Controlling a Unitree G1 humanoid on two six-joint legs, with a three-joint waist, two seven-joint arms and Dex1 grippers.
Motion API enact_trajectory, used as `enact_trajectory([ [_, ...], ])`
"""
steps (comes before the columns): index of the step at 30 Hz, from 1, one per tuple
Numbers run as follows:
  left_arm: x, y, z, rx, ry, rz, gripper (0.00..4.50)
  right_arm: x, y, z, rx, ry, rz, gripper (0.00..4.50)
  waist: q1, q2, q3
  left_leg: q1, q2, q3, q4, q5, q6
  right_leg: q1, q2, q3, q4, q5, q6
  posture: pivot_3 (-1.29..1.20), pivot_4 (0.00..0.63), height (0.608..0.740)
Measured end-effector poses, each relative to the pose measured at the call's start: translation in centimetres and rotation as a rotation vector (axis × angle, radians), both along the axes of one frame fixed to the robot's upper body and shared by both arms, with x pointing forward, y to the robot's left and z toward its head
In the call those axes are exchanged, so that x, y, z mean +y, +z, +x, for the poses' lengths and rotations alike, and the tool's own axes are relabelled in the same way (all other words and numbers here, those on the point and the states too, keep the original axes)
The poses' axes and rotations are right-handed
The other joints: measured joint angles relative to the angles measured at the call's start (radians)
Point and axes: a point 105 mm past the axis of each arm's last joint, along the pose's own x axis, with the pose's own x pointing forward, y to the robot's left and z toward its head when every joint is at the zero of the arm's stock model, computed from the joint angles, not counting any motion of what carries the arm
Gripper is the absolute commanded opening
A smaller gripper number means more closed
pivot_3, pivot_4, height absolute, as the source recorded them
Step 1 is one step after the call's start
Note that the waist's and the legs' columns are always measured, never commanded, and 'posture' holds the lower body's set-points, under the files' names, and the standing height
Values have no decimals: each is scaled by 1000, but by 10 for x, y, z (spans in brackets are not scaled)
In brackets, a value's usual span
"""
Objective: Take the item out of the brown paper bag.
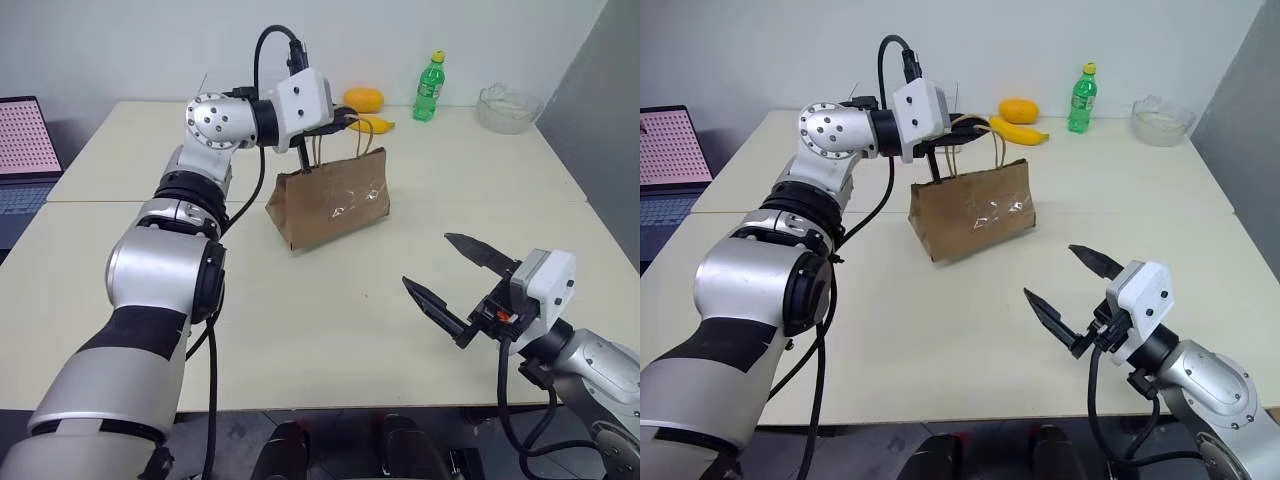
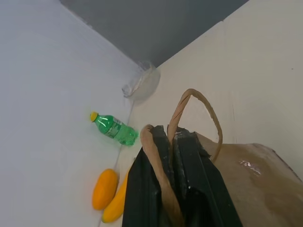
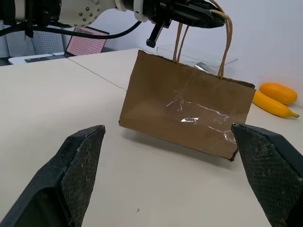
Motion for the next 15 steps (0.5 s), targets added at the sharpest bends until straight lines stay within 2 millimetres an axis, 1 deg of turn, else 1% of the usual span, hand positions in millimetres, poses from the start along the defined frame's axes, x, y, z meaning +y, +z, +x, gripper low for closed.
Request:
enact_trajectory([
  [4,-8,-1,-7,6,-72,2,35,0,-1,-1,0,-1,-1,4500,0,0,0,0,0,0,0,0,0,0,0,0,0,0,0,0,150,740],
  [8,-9,-2,-12,2,-114,14,35,0,0,-1,-11,-6,-2,4500,-1,0,0,0,0,0,0,0,0,0,0,0,1,0,0,0,150,740],
  [13,-10,-19,-13,5,-125,55,35,-3,0,2,-23,-42,-13,4500,-1,0,0,1,0,0,1,0,0,0,0,0,2,0,0,0,150,740],
  [15,-10,-23,-11,5,-109,71,35,-4,-1,3,-27,-55,-21,4500,0,0,0,0,0,0,1,0,0,0,0,0,2,0,0,0,150,740],
])
